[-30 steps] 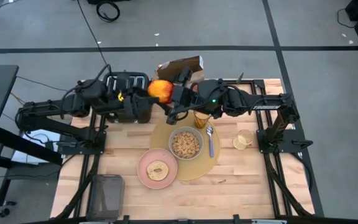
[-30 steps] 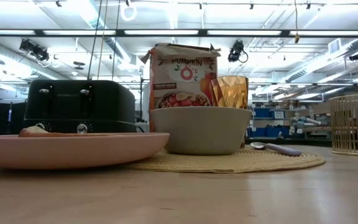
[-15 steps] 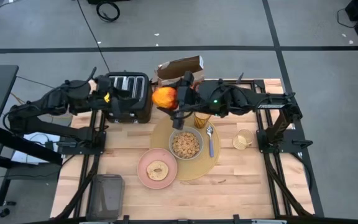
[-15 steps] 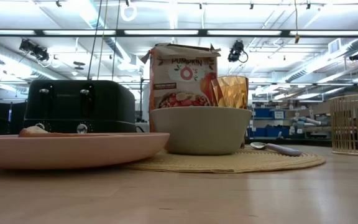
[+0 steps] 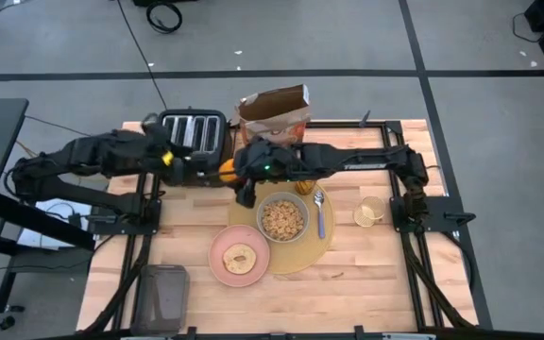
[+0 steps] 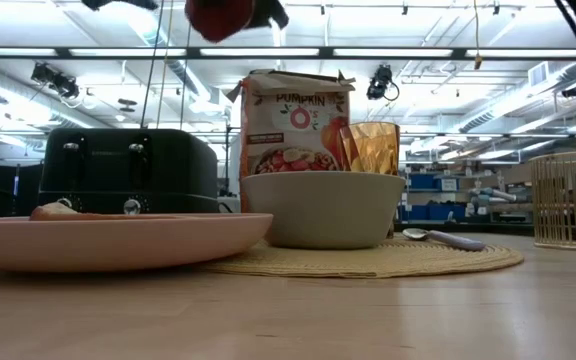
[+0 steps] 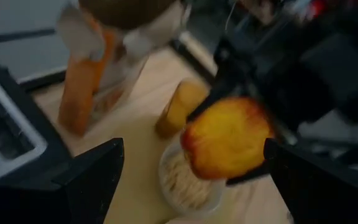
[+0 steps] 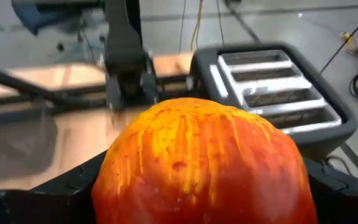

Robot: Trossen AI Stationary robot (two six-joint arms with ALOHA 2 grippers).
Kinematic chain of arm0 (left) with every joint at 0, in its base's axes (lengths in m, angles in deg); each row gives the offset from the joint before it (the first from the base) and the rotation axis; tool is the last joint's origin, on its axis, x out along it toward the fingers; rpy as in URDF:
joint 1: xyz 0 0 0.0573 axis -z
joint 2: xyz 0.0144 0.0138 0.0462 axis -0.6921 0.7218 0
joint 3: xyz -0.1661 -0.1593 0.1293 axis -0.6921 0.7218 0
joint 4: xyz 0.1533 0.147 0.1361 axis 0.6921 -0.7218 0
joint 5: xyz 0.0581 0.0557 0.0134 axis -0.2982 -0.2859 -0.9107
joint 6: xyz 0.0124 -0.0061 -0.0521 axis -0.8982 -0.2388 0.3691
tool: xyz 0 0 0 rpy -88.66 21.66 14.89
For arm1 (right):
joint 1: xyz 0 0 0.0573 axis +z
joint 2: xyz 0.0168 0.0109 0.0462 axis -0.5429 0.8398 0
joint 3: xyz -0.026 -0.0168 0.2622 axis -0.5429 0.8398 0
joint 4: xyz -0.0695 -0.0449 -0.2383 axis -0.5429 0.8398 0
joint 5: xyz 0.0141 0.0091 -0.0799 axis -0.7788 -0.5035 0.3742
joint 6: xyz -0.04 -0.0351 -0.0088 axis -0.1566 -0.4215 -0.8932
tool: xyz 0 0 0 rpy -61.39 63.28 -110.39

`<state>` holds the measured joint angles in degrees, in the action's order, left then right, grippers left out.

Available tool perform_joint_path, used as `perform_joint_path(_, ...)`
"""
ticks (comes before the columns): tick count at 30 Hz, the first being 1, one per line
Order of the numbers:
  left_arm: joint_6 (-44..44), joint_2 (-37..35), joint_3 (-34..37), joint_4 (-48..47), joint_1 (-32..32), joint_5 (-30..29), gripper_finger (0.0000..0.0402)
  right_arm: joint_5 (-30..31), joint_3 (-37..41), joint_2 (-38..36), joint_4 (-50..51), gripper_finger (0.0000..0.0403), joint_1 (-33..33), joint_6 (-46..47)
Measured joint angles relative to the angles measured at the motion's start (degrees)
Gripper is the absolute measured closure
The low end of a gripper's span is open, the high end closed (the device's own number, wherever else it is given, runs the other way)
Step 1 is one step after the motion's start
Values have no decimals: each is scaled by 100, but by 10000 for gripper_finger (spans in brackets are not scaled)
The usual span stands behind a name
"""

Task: Arrange a breakfast setting
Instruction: Put the apple from the black bin on the brown table mat to the top left of the gray bowl

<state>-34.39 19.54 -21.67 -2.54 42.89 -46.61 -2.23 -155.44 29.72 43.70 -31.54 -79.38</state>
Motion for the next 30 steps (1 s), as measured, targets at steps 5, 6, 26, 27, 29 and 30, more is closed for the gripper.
perform_joint_path(5, 39, 395, 4, -966, 318, -474, 12, -13, -8, 68, -152, 69, 86, -58)
perform_joint_path(6, 108, 461, 7, -1164, 361, -595, 12, -13, -8, 56, -113, 69, 97, -58)
perform_joint_path(26, 138, 1433, 4, -940, 750, -1189, 12, -107, 2, 35, 89, 69, 127, 82)
perform_joint_path(27, 137, 1500, 4, -933, 750, -1189, 12, -106, 7, 35, 97, 69, 127, 84)
perform_joint_path(29, 150, 1592, 4, -918, 750, -1196, 12, -107, 13, 35, 160, 69, 127, 72)
perform_joint_path(30, 162, 1638, 4, -916, 750, -1196, 12, -118, 15, 35, 193, 69, 127, 63)
